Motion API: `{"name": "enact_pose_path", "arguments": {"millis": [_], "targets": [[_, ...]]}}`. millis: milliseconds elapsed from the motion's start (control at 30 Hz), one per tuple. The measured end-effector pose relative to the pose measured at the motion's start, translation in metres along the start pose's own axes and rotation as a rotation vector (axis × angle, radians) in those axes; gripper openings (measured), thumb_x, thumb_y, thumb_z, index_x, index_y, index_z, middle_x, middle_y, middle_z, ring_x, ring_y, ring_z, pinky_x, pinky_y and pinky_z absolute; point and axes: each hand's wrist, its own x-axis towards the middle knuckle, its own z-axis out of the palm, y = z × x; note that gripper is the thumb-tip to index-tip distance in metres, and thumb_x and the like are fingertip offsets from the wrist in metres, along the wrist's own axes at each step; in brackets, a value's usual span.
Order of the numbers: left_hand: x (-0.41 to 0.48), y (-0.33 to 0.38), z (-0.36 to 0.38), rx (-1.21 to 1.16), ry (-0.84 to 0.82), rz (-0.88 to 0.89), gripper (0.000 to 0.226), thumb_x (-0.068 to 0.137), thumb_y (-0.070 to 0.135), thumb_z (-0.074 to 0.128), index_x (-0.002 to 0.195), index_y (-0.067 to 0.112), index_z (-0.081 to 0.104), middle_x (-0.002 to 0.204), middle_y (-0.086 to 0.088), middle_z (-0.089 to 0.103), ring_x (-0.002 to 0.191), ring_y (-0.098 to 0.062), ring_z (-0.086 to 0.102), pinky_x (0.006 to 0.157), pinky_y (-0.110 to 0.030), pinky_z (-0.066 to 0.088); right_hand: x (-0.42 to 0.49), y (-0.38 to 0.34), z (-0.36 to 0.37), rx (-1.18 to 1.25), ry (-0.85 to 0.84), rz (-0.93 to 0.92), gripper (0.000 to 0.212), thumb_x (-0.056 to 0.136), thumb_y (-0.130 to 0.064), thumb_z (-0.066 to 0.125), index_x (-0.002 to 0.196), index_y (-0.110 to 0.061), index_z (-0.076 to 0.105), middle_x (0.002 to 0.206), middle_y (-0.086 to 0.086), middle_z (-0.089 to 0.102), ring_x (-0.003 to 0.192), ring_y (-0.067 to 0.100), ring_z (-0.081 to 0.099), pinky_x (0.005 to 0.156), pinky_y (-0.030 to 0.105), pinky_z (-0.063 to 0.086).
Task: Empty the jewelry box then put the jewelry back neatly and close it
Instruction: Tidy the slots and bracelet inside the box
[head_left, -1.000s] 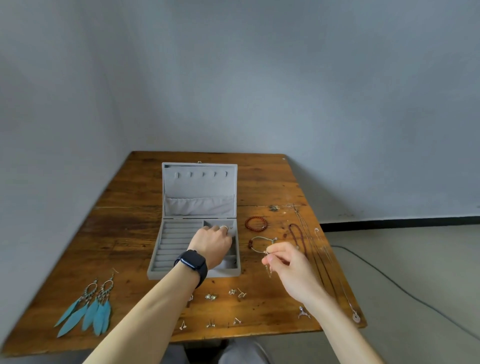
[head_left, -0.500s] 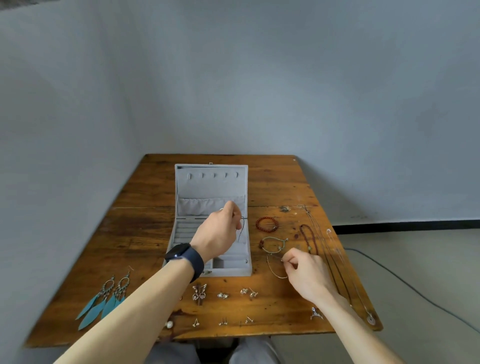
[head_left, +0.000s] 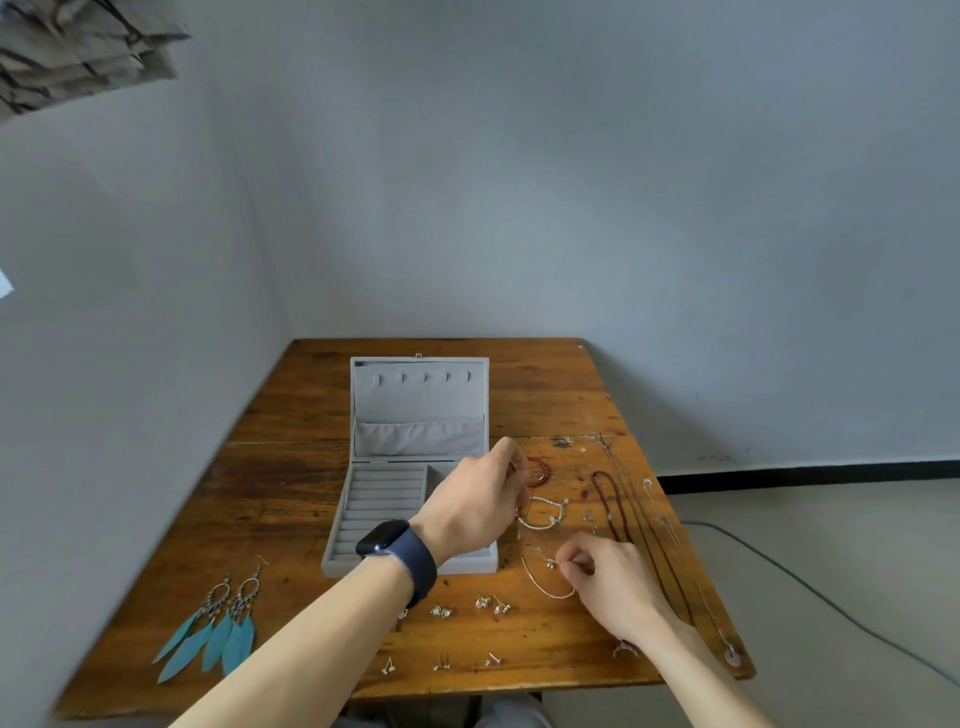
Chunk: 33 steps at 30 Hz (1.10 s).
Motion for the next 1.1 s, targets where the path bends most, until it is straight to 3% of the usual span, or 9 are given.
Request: {"name": "enact_pose_path", "arguments": {"millis": [133, 333, 433, 500, 567, 733, 800, 967, 1100], "targets": [[-0.004, 0.006, 0.003, -0.005, -0.025, 0.003, 0.009, 0.104, 0.021, 0.042, 0.104, 0.020, 0.050, 0.084, 0.008, 0.069, 0.077, -0.017, 0.065, 0.073, -0.043, 0.056, 0.001, 0.007, 0.002, -0.012, 0.045, -0.005, 0.010, 0.095, -0.027, 0.063, 0.097, -0.034, 0.069, 0.101, -0.018, 0.068, 0.095, 0.000, 0.063, 0.079, 0.013, 0.050], [-0.007, 0.020, 0.005, -0.031, -0.072, -0.014, 0.010, 0.104, 0.021, 0.043, 0.105, 0.019, 0.052, 0.081, 0.012, 0.066, 0.078, -0.019, 0.065, 0.072, -0.041, 0.056, -0.005, 0.003, 0.004, 0.053, 0.115, -0.030, 0.010, 0.095, -0.027, 0.063, 0.099, -0.032, 0.070, 0.100, -0.021, 0.067, 0.096, -0.002, 0.062, 0.073, 0.003, 0.040], [-0.010, 0.026, 0.010, -0.101, -0.109, -0.034, 0.009, 0.103, 0.020, 0.046, 0.102, 0.016, 0.054, 0.079, 0.008, 0.069, 0.075, -0.020, 0.066, 0.069, -0.036, 0.056, -0.021, -0.006, -0.007, 0.427, 0.196, 0.045, 0.016, 0.093, -0.022, 0.063, 0.101, -0.033, 0.071, 0.099, -0.022, 0.070, 0.097, 0.000, 0.064, 0.077, 0.007, 0.044], [-0.012, 0.030, 0.013, -0.135, -0.138, -0.033, 0.009, 0.102, 0.018, 0.047, 0.099, 0.015, 0.055, 0.081, 0.002, 0.072, 0.067, -0.012, 0.063, 0.062, -0.028, 0.054, -0.037, -0.016, -0.018, 0.830, 0.008, 0.083, 0.032, 0.083, -0.023, 0.060, 0.110, -0.036, 0.070, 0.109, -0.018, 0.071, 0.104, 0.006, 0.064, 0.086, 0.022, 0.049], [-0.014, 0.032, 0.016, -0.146, -0.187, -0.035, 0.009, 0.102, 0.018, 0.048, 0.099, 0.015, 0.055, 0.082, 0.002, 0.072, 0.060, -0.002, 0.059, 0.056, -0.018, 0.047, -0.052, -0.021, -0.025, 1.031, -0.152, 0.092, 0.047, 0.075, -0.028, 0.060, 0.120, -0.038, 0.067, 0.117, -0.015, 0.070, 0.109, 0.007, 0.063, 0.094, 0.036, 0.048], [-0.030, 0.032, 0.032, -0.132, -0.276, -0.041, 0.008, 0.101, 0.021, 0.049, 0.097, 0.021, 0.056, 0.081, 0.009, 0.069, 0.069, -0.005, 0.062, 0.067, -0.026, 0.054, -0.074, -0.019, -0.028, 0.864, -0.073, 0.126, 0.013, 0.092, -0.033, 0.067, 0.104, -0.032, 0.073, 0.101, -0.018, 0.073, 0.099, 0.001, 0.066, 0.080, 0.020, 0.052], [-0.041, 0.031, 0.040, -0.073, -0.235, -0.041, 0.008, 0.102, 0.021, 0.047, 0.099, 0.021, 0.055, 0.082, 0.010, 0.068, 0.072, -0.006, 0.062, 0.066, -0.022, 0.052, -0.080, -0.010, -0.026, 0.757, -0.025, 0.116, 0.011, 0.094, -0.030, 0.064, 0.100, -0.031, 0.073, 0.098, -0.019, 0.072, 0.095, 0.000, 0.065, 0.078, 0.017, 0.051], [-0.074, 0.014, 0.064, 0.106, -0.197, -0.073, 0.006, 0.101, 0.030, 0.045, 0.100, 0.030, 0.051, 0.096, 0.009, 0.064, 0.086, -0.016, 0.062, 0.078, -0.040, 0.055, -0.095, 0.012, -0.019, 0.516, 0.085, 0.065, 0.010, 0.093, -0.028, 0.067, 0.094, -0.035, 0.074, 0.093, -0.025, 0.072, 0.094, -0.006, 0.064, 0.084, 0.017, 0.049], [-0.096, 0.010, 0.080, 0.219, -0.138, -0.100, 0.014, 0.100, 0.035, 0.045, 0.105, 0.027, 0.056, 0.110, 0.007, 0.054, 0.100, -0.016, 0.054, 0.080, -0.032, 0.049, -0.105, 0.019, -0.010, 0.362, 0.082, 0.003, 0.011, 0.091, -0.028, 0.069, 0.092, -0.036, 0.075, 0.092, -0.031, 0.070, 0.094, -0.009, 0.062, 0.080, 0.009, 0.044]]}}
